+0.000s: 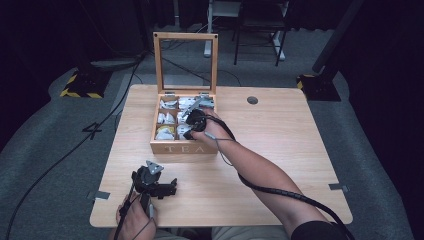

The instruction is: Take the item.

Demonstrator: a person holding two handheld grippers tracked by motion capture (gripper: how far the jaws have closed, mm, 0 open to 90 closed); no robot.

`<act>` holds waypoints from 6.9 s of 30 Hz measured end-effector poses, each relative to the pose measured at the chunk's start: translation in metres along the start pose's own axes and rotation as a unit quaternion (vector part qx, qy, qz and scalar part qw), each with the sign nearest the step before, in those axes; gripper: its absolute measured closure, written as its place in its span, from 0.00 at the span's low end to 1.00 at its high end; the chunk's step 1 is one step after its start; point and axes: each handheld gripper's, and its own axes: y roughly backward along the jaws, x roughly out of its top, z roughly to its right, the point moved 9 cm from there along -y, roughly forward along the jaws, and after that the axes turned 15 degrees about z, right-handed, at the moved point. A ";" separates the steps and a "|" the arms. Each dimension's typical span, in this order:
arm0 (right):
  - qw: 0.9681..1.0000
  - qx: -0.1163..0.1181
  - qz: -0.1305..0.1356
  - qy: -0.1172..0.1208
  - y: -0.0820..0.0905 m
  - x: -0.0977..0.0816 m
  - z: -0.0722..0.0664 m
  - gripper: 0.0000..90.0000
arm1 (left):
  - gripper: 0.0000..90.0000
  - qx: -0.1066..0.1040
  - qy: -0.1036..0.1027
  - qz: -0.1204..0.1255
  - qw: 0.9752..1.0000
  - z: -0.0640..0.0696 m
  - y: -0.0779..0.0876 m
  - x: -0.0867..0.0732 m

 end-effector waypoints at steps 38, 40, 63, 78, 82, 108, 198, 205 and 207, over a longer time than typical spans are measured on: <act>0.989 0.015 0.148 -0.003 0.085 0.040 0.003 1.00 | 0.00 -0.012 -0.009 -0.003 1.000 0.000 -0.002 0.001; 0.988 0.012 0.156 -0.004 0.095 0.037 0.004 1.00 | 0.00 -0.015 -0.012 -0.003 1.000 -0.001 -0.002 0.001; 0.977 -0.019 0.211 -0.016 0.218 0.000 0.011 1.00 | 0.00 -0.017 -0.011 -0.002 1.000 0.000 -0.002 0.001; 0.973 -0.072 0.214 -0.048 0.267 -0.047 0.045 1.00 | 0.00 -0.017 -0.011 -0.002 1.000 0.000 -0.002 0.001; 0.974 -0.103 0.196 -0.050 0.272 -0.064 0.060 1.00 | 0.00 -0.017 -0.011 -0.002 1.000 0.000 -0.002 0.001; 0.968 -0.164 0.142 -0.124 0.259 -0.156 0.112 1.00 | 0.00 -0.017 -0.011 -0.002 1.000 0.000 -0.002 0.001; 0.980 -0.090 0.155 -0.084 0.226 -0.238 -0.014 0.49 | 0.00 -0.017 -0.011 -0.002 1.000 0.000 -0.002 0.001; 0.983 -0.089 0.141 -0.075 0.212 -0.244 -0.017 0.46 | 0.00 -0.017 -0.011 -0.002 1.000 -0.001 -0.002 0.001; 0.984 -0.091 0.137 -0.071 0.208 -0.246 -0.017 0.43 | 0.00 -0.017 -0.011 -0.002 1.000 0.000 -0.002 0.001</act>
